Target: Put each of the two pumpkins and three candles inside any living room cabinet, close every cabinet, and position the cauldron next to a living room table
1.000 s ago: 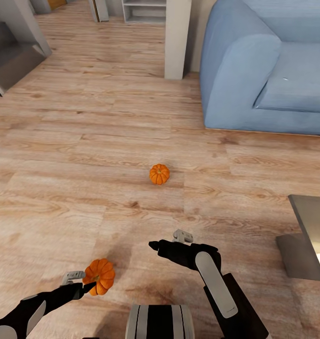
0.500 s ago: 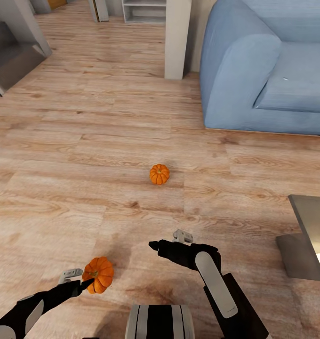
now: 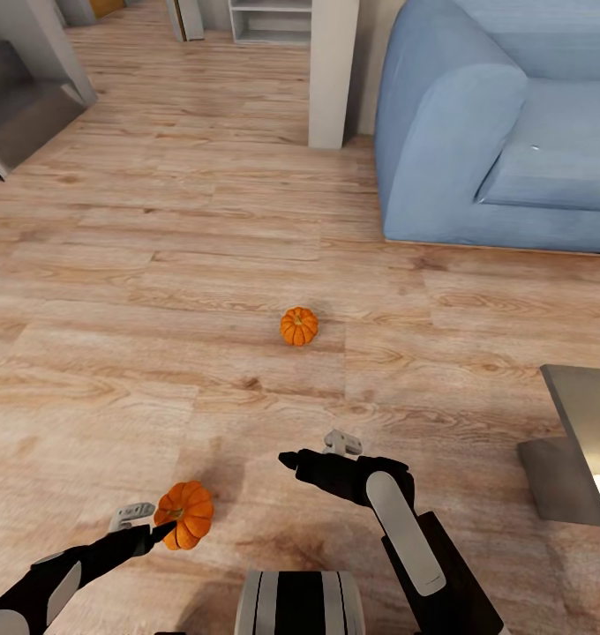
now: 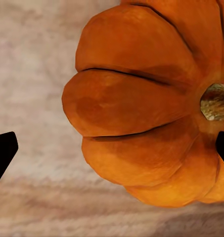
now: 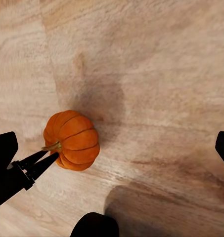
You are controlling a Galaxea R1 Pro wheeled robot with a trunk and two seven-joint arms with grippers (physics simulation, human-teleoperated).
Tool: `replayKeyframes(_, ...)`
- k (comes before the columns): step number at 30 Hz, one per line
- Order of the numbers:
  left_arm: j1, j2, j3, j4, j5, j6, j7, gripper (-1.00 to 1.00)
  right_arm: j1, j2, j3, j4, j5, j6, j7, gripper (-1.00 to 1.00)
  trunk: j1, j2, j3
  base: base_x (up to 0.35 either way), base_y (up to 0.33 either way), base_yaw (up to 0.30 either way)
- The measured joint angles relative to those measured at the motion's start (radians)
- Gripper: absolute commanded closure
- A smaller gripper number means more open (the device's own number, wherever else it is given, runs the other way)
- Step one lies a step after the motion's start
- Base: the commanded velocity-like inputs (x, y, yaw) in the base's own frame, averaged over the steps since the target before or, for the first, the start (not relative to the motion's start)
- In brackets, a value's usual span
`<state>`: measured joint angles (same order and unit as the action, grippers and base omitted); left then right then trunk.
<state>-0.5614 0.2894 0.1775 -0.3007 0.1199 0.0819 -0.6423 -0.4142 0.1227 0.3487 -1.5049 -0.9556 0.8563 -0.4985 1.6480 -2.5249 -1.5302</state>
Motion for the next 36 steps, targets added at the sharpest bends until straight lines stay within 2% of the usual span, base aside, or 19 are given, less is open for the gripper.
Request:
replayKeyframes(4, 0.000, 0.000, -0.003, -0.001, 0.010, 0.002, -0.019, -1.00, 0.000, 0.000, 0.000, 0.000, 0.000, 0.000, 0.000, -1.00, 0.001, -0.001, -0.011, 0.000, 0.000, 0.000)
replayKeyframes(14, 0.000, 0.001, 0.002, -0.024, 0.005, 0.009, -0.002, -1.00, 0.000, 0.000, 0.001, 0.000, 0.000, 0.000, 0.000, -1.00, 0.001, -0.001, -0.012, 0.000, 0.000, 0.000)
replayKeyframes(15, 0.000, 0.001, 0.002, -0.025, 0.014, 0.010, -0.007, -1.00, 0.000, 0.000, 0.001, 0.001, 0.000, 0.000, 0.000, -1.00, 0.002, -0.001, -0.015, 0.000, 0.000, 0.000)
replayKeyframes(17, 0.000, 0.001, 0.002, -0.026, 0.011, 0.010, -0.031, -1.00, 0.000, 0.000, 0.001, 0.001, 0.000, 0.000, 0.000, -1.00, 0.003, -0.001, -0.023, 0.000, 0.000, 0.000)
replayKeyframes(36, 0.000, -0.004, -0.002, -0.027, 0.008, 0.013, -0.033, -1.00, 0.000, 0.000, 0.001, 0.002, 0.000, 0.000, 0.000, -1.00, 0.002, -0.001, -0.023, 0.003, -0.004, 0.000)
